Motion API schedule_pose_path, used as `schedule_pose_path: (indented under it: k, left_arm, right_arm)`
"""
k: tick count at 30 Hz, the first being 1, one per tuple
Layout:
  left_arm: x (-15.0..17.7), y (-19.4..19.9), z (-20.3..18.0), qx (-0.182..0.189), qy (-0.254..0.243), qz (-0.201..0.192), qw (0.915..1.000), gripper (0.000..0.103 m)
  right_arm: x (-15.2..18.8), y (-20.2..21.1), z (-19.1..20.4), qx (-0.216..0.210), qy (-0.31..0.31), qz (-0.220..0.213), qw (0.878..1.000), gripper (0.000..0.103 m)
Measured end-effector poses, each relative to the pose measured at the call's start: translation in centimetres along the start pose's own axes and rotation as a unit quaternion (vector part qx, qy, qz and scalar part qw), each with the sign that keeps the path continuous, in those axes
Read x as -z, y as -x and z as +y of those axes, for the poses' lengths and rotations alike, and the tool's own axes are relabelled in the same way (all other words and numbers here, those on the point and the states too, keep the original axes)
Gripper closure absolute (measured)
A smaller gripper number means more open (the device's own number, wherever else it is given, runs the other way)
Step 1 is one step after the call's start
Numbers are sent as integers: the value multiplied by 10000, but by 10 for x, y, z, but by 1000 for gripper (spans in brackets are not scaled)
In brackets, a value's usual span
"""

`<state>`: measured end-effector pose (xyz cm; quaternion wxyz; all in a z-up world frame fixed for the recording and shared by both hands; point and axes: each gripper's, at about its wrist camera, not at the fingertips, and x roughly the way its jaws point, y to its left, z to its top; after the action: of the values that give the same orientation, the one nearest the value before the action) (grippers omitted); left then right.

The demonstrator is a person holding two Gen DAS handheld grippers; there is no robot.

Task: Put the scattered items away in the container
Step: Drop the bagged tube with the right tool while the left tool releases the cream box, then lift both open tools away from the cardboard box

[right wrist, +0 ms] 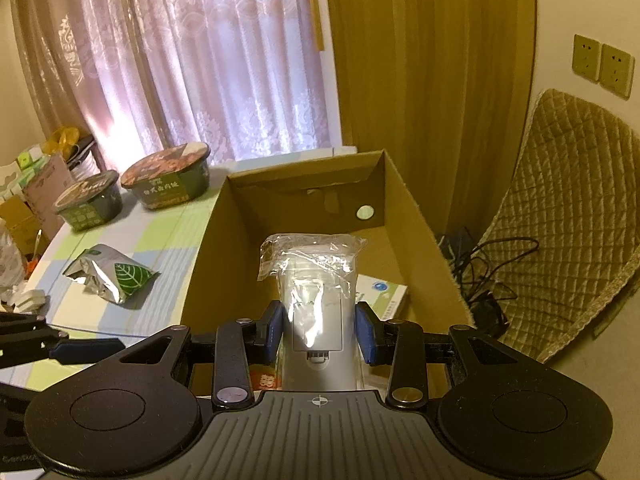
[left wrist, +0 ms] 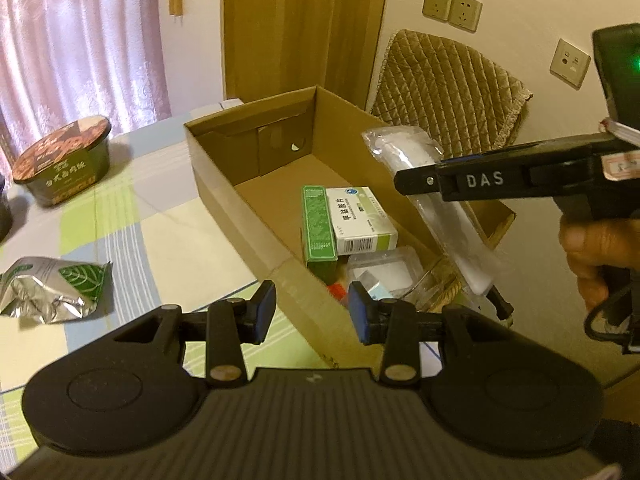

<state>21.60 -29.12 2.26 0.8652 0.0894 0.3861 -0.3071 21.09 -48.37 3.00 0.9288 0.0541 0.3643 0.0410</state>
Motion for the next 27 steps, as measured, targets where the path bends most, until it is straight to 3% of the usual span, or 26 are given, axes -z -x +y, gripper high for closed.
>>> schedule_pose_path:
  k: [10,13,27]
  left_arm:
    - [9,6,8,0,79,13,10000,69]
    - [13,7,12,-4,132,34,9999,69]
    - [45,34,21,-121,365,111,9992,65]
  right_arm:
    - [-4,-12,6,-143,13,-91,9999,61]
    - [-1,-7,4,-80,-74,-244,9996,4]
    - [36,41,20,-156,-521,-455,9975,4]
